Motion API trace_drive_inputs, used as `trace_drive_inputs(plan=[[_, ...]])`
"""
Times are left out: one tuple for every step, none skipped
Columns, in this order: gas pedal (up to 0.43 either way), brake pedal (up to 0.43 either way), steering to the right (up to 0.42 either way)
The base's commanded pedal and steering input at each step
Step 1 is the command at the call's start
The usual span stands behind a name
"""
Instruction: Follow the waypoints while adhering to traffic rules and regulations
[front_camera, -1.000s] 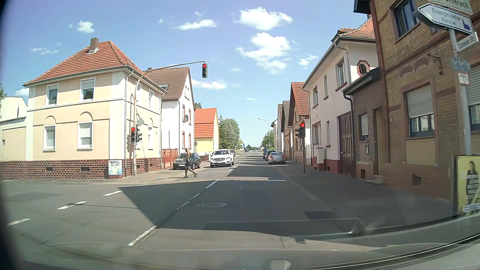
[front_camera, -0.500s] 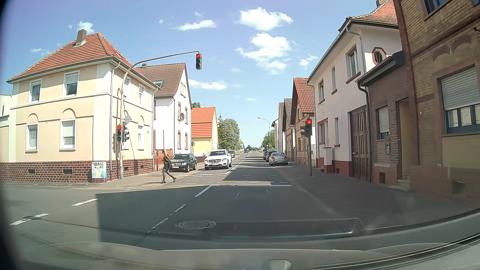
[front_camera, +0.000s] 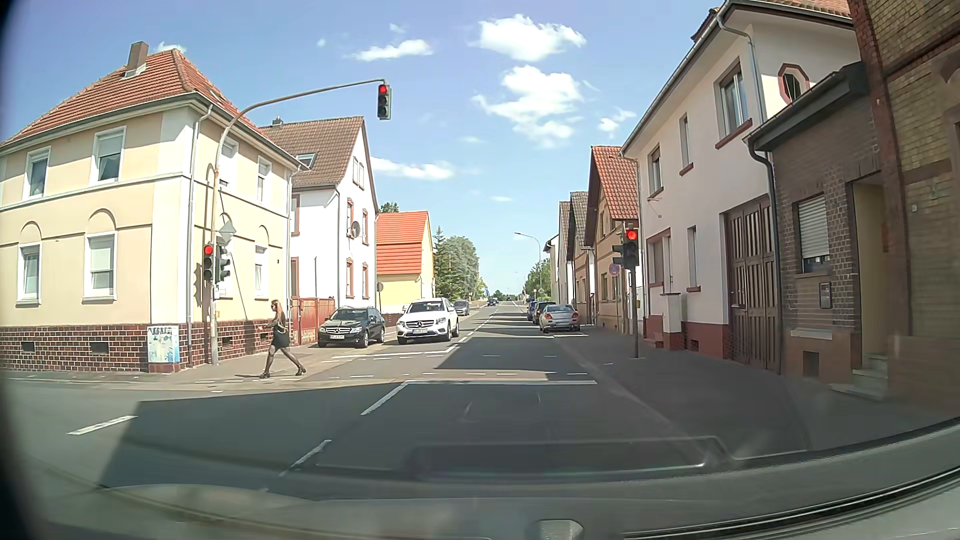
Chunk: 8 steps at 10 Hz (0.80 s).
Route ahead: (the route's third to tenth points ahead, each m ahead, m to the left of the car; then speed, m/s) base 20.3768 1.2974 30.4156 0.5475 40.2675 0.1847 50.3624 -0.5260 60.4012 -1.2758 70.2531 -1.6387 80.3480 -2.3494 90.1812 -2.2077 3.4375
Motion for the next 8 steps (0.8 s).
trace_drive_inputs(plan=[[0.000, 0.232, -0.002], [0.000, 0.232, -0.002], [0.000, 0.232, -0.002], [0.000, 0.232, -0.002], [0.000, 0.232, -0.003], [0.000, 0.232, -0.003], [0.000, 0.232, -0.003], [0.000, 0.232, -0.002]])
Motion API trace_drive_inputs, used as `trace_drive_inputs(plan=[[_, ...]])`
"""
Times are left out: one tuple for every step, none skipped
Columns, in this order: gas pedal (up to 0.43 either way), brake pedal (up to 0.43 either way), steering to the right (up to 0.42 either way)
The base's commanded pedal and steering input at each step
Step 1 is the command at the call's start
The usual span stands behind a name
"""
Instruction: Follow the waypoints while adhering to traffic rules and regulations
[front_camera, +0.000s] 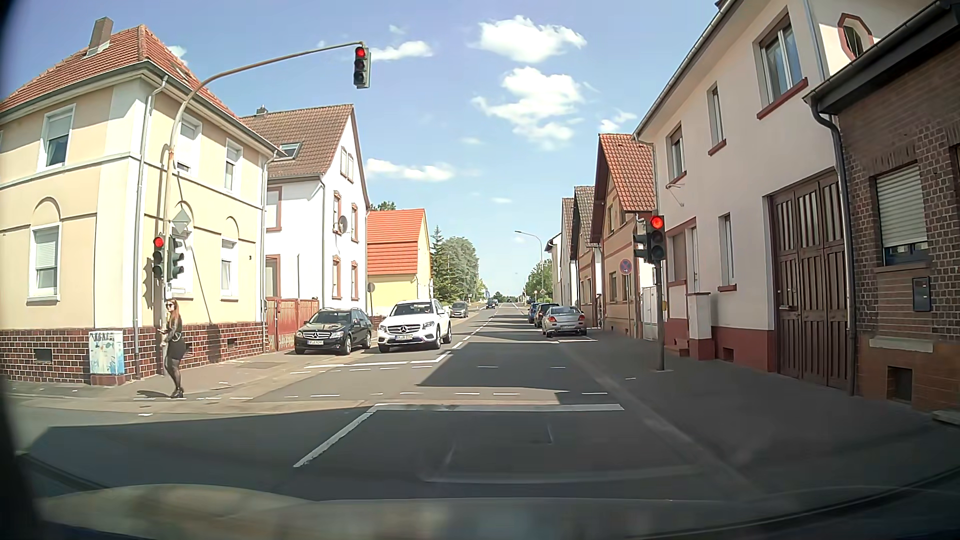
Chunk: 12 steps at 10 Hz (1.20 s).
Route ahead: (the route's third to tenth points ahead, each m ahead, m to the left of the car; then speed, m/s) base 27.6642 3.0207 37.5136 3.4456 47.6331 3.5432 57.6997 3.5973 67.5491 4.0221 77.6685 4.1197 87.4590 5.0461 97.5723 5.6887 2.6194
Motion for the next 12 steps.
trace_drive_inputs(plan=[[0.000, 0.232, -0.002], [0.000, 0.232, 0.000], [0.000, 0.232, 0.001], [0.000, 0.232, 0.000], [0.000, 0.232, -0.001], [0.000, 0.232, 0.000], [0.000, 0.232, 0.000], [0.000, 0.232, 0.000], [0.000, 0.232, 0.000], [0.000, 0.232, 0.000], [0.000, 0.232, 0.000], [0.000, 0.232, 0.000]])
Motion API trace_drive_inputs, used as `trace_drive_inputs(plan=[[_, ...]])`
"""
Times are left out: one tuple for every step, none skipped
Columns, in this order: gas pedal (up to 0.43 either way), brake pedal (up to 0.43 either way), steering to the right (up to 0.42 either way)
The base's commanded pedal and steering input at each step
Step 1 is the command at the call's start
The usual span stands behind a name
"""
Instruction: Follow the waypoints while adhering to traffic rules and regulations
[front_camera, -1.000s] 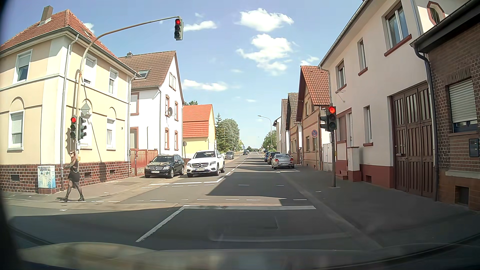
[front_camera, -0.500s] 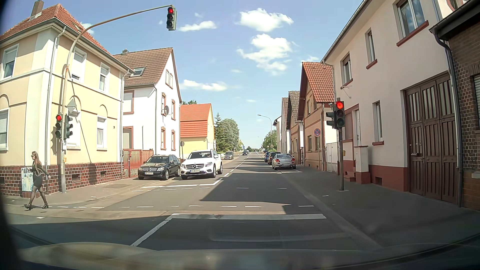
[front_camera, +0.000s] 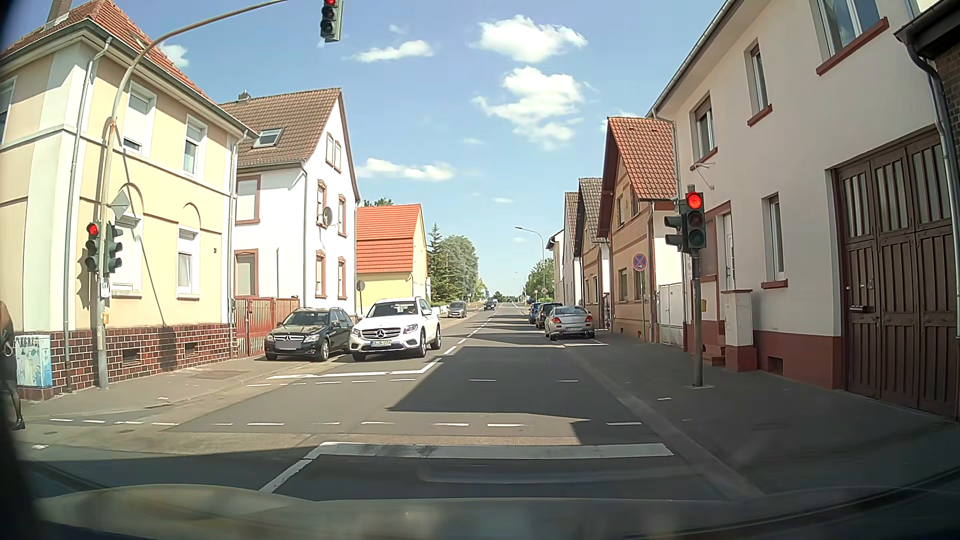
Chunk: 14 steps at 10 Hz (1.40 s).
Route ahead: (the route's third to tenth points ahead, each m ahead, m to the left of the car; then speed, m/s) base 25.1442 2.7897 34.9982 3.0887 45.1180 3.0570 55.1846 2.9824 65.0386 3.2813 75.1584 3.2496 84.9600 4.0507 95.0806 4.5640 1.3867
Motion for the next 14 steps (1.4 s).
trace_drive_inputs(plan=[[0.000, 0.232, 0.000], [0.000, 0.232, 0.000], [0.000, 0.232, 0.000], [0.000, 0.232, 0.000], [0.000, 0.232, 0.000], [0.000, 0.232, 0.000], [0.000, 0.232, 0.000], [0.000, 0.232, 0.000], [0.000, 0.232, 0.000], [0.000, 0.226, -0.001], [0.000, 0.232, -0.001], [0.000, 0.232, -0.001], [0.000, 0.232, 0.000], [0.000, 0.232, 0.000]])
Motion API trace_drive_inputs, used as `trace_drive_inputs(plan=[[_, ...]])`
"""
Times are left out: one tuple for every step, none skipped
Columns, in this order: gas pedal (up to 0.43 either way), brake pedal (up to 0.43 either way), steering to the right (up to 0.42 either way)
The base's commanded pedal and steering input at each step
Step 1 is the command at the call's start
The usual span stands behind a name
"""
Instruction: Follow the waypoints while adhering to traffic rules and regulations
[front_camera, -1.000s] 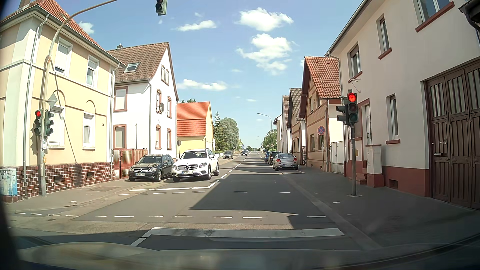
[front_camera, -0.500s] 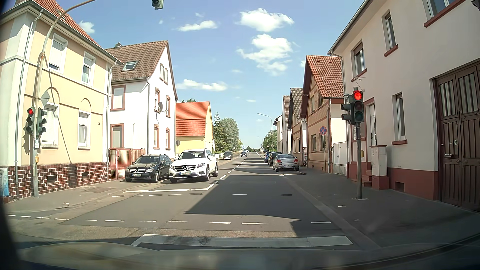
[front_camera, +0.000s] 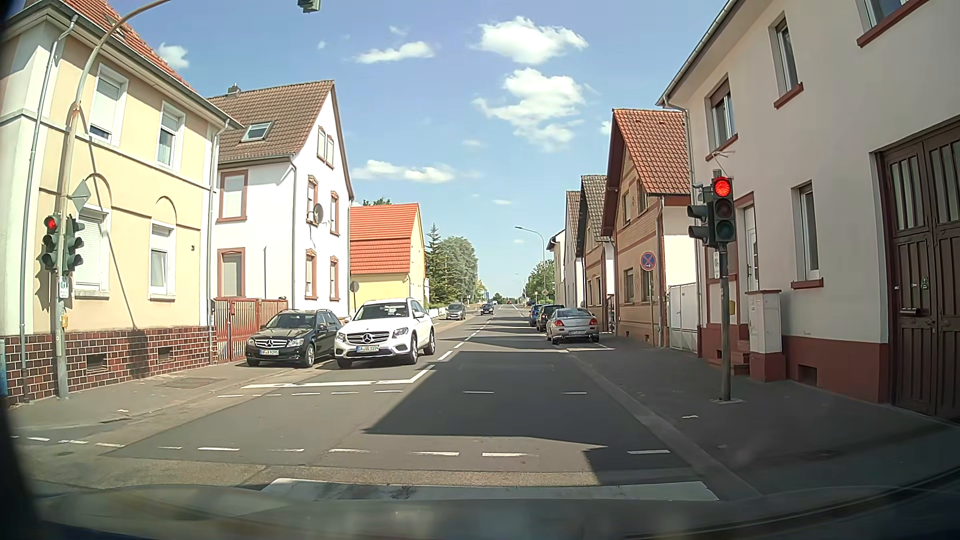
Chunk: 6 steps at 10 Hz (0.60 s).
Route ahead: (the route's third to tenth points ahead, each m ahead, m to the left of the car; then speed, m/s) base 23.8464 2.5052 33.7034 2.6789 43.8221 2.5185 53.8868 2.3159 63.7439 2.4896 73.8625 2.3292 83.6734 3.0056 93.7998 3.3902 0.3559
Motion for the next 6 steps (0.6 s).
trace_drive_inputs(plan=[[0.000, 0.232, 0.000], [0.000, 0.232, 0.000], [0.000, 0.232, 0.000], [0.000, 0.232, 0.000], [0.000, 0.232, -0.001], [0.000, 0.232, -0.001]])
